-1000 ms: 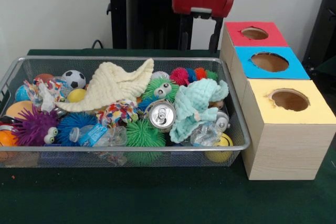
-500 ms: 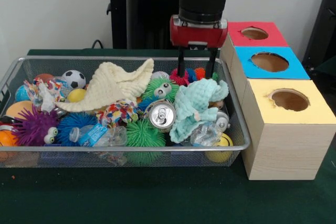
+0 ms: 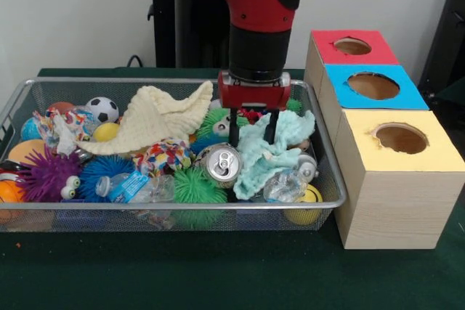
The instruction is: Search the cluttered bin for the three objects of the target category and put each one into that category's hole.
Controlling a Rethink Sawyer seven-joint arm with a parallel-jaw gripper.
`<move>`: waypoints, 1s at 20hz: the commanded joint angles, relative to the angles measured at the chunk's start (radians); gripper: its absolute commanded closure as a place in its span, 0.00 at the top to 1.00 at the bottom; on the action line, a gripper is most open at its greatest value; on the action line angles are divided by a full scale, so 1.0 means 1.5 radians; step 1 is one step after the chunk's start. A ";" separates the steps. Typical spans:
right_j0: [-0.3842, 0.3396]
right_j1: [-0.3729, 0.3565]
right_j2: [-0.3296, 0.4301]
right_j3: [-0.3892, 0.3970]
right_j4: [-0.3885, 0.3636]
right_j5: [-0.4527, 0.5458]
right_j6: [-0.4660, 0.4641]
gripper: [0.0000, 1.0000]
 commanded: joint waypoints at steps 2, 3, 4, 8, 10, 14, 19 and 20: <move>-0.024 0.082 0.028 -0.004 -0.079 -0.099 0.036 1.00; -0.022 0.094 0.025 -0.008 -0.086 -0.112 0.038 1.00; -0.021 0.107 0.023 -0.011 -0.093 -0.125 0.039 1.00; -0.018 0.147 0.016 -0.021 -0.110 -0.169 0.049 1.00; -0.016 0.147 0.011 -0.017 -0.108 -0.162 0.049 1.00; -0.020 0.145 0.012 -0.015 -0.100 -0.131 0.042 0.00; -0.017 0.136 0.006 -0.019 -0.098 -0.109 0.035 0.00; -0.017 0.134 0.005 -0.019 -0.097 -0.104 0.034 0.00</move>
